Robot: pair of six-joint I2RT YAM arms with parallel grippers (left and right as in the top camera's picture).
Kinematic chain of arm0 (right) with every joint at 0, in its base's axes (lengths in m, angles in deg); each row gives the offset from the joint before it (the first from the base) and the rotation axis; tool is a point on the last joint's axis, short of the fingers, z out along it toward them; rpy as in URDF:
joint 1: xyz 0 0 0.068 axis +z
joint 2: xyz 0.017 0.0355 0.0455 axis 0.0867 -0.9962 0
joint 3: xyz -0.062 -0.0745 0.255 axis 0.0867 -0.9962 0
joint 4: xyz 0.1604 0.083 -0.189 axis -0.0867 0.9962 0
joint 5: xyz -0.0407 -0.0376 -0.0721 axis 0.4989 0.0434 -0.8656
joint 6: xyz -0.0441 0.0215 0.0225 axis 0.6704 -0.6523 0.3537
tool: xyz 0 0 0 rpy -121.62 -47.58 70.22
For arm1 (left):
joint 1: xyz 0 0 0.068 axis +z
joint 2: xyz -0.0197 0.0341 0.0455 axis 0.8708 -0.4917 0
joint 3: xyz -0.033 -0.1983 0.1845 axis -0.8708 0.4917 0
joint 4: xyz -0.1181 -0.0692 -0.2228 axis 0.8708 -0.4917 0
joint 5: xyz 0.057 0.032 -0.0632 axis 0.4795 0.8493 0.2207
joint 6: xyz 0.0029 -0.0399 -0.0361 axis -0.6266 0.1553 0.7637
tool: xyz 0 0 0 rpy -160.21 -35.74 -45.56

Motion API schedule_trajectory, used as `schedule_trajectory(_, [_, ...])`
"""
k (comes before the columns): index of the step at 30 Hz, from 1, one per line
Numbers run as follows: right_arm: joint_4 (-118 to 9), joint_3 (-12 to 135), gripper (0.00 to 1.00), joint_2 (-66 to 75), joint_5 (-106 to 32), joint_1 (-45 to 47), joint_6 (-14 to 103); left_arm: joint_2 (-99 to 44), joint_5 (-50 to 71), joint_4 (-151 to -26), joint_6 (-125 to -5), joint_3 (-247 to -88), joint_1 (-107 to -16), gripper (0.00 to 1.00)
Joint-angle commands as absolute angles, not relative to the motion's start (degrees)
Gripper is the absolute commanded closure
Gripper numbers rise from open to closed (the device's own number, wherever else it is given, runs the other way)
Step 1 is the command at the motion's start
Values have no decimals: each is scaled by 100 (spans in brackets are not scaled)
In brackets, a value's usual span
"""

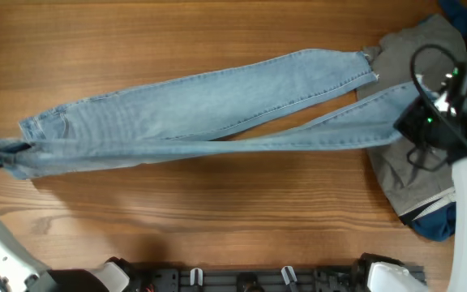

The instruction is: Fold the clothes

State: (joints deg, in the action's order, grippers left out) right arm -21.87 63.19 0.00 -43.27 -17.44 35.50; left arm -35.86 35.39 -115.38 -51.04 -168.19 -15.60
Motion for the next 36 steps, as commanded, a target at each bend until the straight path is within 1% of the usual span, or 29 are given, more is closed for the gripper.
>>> schedule_trajectory(1, [-2204,6435,96,-741,-4088,-1805,4214,-3993,3696,-11225,-4984,-16990,-1731,96])
schedule_trajectory(6, [-2091,6702,96,-1460,-3601,-1790,4579,-4594,3699,-10880,-4986,-16990,-2061,96])
schedule_trajectory(10, [-2134,7124,96,-1846,-3197,-1655,4850,-4900,3696,-10499,-4984,-16990,-2141,96])
schedule_trajectory(15, [-2040,7865,96,-2559,-3164,-1303,4647,-5120,3699,-10193,-4986,-16990,-2157,96])
schedule_trajectory(20, [-683,9296,96,-3857,-3164,-1303,4699,-5171,3694,-9815,-4982,-16990,-2185,96])
schedule_trajectory(23, [-226,9897,96,-4434,-3168,-1296,4874,-5171,3694,-9627,-4982,-16990,-2277,96])
schedule_trajectory(25, [-307,10033,96,-4587,-3168,-1296,4938,-5171,3696,-9507,-4982,-16990,-2360,96])
schedule_trajectory(28, [-578,10033,92,-4596,-3166,-1296,4973,-5171,3701,-9358,-4982,-16990,-2437,96])
schedule_trajectory(36, [-980,10031,92,-4596,-3258,-1296,4798,-5210,3814,-9243,-4984,-16987,-2443,96])
